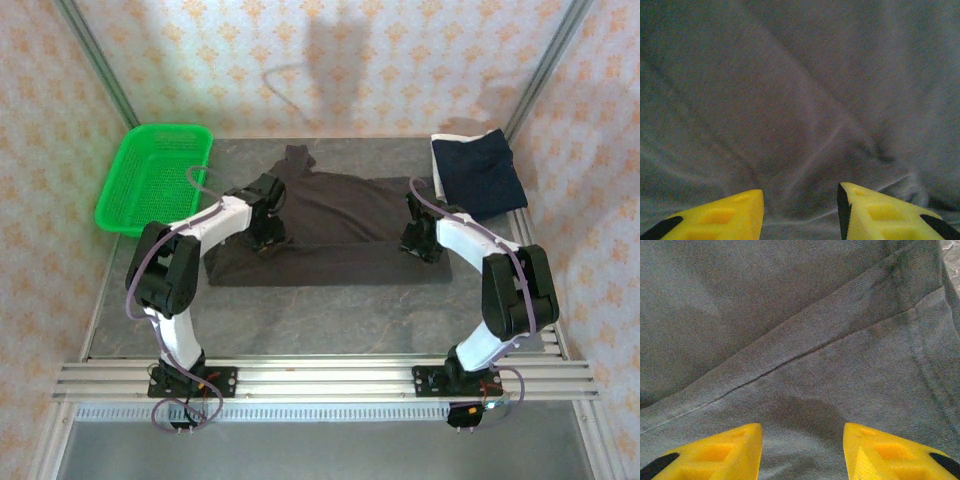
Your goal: Fold and stack the t-shirts
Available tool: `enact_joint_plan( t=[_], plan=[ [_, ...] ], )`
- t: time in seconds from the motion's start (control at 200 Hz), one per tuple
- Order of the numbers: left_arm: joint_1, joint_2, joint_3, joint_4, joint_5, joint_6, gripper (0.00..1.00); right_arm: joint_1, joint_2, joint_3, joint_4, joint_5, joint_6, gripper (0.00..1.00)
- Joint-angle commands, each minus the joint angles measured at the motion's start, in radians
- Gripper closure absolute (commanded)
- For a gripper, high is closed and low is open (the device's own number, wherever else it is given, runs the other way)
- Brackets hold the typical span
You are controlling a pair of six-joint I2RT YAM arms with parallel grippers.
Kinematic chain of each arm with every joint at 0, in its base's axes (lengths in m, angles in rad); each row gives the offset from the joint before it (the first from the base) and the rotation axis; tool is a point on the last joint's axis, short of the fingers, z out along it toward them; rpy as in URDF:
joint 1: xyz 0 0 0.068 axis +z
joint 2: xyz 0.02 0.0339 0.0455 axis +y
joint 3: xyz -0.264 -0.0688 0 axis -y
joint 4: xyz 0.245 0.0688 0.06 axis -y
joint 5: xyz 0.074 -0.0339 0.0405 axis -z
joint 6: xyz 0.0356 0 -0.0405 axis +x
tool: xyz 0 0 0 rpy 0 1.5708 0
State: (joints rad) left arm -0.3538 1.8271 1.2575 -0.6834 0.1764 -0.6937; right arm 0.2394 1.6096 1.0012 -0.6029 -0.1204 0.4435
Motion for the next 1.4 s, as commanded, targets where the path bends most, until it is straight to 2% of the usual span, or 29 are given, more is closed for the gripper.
enact_joint_plan(
  t=[0.0,0.165,0.22,0.295,0.35,0.445,0.636,0.701,0.736,0.791,0.986,1.101,1.166,1.211,1.311,1.396],
  plan=[
    [-0.005,-0.037,-0.054,0.03,0.02,-0.033,0.54,0.002,0.015,-0.009,0.015,0.016,-0.012,0.53],
    [-0.005,0.007,-0.037,0.041,0.038,-0.03,0.52,0.003,0.017,0.004,0.008,0.016,-0.02,0.53],
    [-0.005,0.009,-0.027,0.039,0.032,-0.027,0.54,0.003,0.014,0.004,0.004,0.024,-0.021,0.53],
    [-0.005,0.011,-0.006,0.022,0.02,-0.018,0.67,0.003,0.011,0.002,0.002,0.031,-0.022,0.53],
    [-0.005,0.01,0.014,0.008,0.005,-0.011,0.82,0.002,0.011,0.002,0.002,0.031,-0.022,0.53],
    [-0.004,0.018,0.052,-0.021,-0.006,0.012,1.0,0.003,0.015,0.004,0.002,0.031,-0.022,0.53],
    [0.003,0.007,0.098,-0.085,-0.032,0.042,1.0,0.002,0.008,0.004,-0.005,0.033,-0.027,0.53],
    [0.002,-0.024,0.049,-0.069,-0.026,0.029,0.74,0.003,0.006,0.002,-0.004,0.035,-0.03,0.53],
    [0.003,-0.04,0.013,-0.046,-0.013,0.019,0.66,0.002,0.007,0.002,-0.005,0.035,-0.03,0.53],
    [0.001,-0.05,-0.039,-0.005,0.011,0.002,0.62,0.002,0.011,0.002,0.0,0.031,-0.029,0.53],
    [0.004,-0.016,-0.092,0.066,0.046,-0.018,0.56,0.003,0.035,0.022,0.001,0.004,-0.032,0.53],
    [0.01,0.008,-0.071,0.067,0.047,-0.012,0.56,0.003,0.025,0.022,-0.006,0.016,-0.035,0.53],
    [0.012,0.011,-0.058,0.063,0.04,-0.007,0.59,0.002,0.017,0.02,-0.01,0.024,-0.032,0.53],
    [0.013,0.011,-0.047,0.058,0.037,0.001,0.65,0.003,0.014,0.019,-0.01,0.027,-0.032,0.53],
    [0.015,0.012,-0.015,0.025,0.016,0.02,0.88,0.003,0.014,0.016,-0.009,0.028,-0.032,0.53],
    [0.019,0.008,0.021,-0.007,0.001,0.039,0.94,0.003,0.017,0.019,-0.012,0.026,-0.03,0.53]
  ],
)
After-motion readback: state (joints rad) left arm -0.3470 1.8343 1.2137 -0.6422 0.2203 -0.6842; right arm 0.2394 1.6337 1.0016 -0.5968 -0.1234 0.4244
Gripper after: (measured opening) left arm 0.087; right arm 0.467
